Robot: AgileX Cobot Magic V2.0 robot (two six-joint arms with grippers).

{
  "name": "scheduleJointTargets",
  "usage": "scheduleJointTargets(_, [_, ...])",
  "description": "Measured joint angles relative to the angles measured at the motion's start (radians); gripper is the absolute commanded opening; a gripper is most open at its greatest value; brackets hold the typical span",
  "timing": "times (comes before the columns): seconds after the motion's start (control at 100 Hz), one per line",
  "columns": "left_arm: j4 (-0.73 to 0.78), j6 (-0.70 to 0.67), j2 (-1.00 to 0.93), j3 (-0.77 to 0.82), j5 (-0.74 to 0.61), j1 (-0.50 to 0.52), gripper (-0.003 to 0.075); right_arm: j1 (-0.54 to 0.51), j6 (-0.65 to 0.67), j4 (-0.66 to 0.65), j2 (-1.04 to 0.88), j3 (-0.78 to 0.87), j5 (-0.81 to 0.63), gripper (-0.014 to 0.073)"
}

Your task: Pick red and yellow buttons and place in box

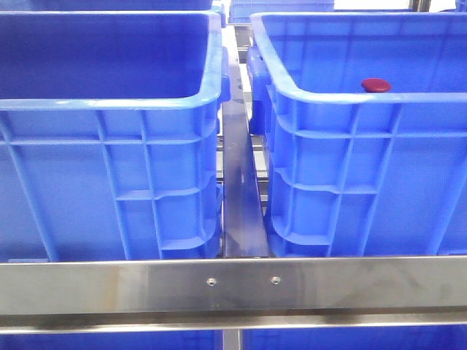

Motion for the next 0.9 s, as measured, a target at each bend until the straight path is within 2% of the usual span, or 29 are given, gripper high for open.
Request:
scheduleJointTargets(0.13, [0.148,-0.107,-0.099,0.060,0.026,0.145,-0.0020,0.000,0.000,0.000,0.000,0.000,0.000,-0.0069])
scheduleJointTargets(0.24, [0.185,-0.134,-0.168,0.107,0.059,0.260,-0.0020,0.000,0.000,0.000,0.000,0.000,0.000,-0.0069])
scheduleJointTargets(0.38, [0.191,-0.143,-0.234,0.178,0.064,0.353,-0.0020,0.000,0.000,0.000,0.000,0.000,0.000,-0.0069])
scheduleJointTargets(0.51, [0.172,-0.145,-0.234,0.180,0.079,0.384,-0.0020,0.000,0.000,0.000,-0.002,0.000,0.000,-0.0069])
scheduleJointTargets(0.9, [0.167,-0.145,-0.234,0.180,0.115,0.355,-0.0020,0.000,0.001,0.000,-0.002,0.000,0.000,-0.0069])
